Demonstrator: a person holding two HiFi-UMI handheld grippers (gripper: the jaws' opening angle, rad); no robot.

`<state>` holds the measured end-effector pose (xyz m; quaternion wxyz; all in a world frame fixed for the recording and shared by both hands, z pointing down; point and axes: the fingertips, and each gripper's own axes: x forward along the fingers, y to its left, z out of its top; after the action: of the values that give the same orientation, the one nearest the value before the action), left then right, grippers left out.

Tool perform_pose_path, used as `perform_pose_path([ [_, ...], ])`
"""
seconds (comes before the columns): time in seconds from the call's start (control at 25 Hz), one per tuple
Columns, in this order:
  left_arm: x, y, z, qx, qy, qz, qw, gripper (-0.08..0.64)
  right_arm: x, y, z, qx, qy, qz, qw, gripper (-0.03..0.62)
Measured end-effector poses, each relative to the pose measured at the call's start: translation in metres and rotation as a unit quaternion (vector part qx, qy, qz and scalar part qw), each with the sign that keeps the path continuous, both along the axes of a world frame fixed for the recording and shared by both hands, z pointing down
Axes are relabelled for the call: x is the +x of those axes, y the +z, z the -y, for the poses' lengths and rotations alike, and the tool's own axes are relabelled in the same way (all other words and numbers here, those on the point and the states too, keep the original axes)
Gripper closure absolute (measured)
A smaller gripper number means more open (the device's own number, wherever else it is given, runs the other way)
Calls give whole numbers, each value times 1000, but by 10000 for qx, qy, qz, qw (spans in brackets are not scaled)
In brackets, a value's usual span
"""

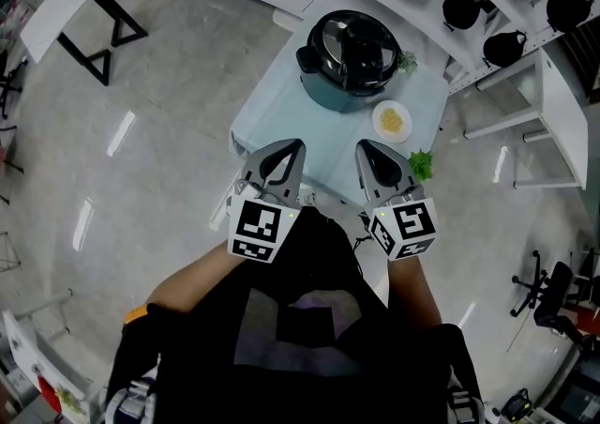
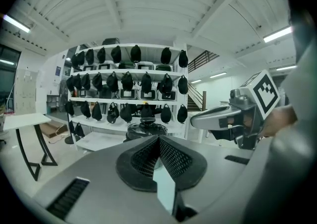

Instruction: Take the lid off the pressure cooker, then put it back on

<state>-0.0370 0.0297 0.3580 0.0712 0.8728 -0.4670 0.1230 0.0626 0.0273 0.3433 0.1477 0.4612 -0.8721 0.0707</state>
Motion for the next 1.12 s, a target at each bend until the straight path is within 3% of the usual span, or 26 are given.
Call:
perform_pose_path([
  [0.44, 0, -11, 91, -10, -351, 84, 9993, 552, 15, -19, 115, 248, -832, -476, 9951, 564],
  [0.6, 3, -11, 122, -67, -512, 139, 9986, 552, 23, -15, 158, 266, -1102, -649, 9914, 479],
  [0.88, 9, -7, 166, -199, -799, 287, 9962, 552, 29, 4, 225, 193, -1674, -911, 9815, 416],
  [1.12, 12, 8, 197, -400, -1002, 368, 9935, 552, 28, 28, 266, 132, -2241, -1232, 9667, 348],
])
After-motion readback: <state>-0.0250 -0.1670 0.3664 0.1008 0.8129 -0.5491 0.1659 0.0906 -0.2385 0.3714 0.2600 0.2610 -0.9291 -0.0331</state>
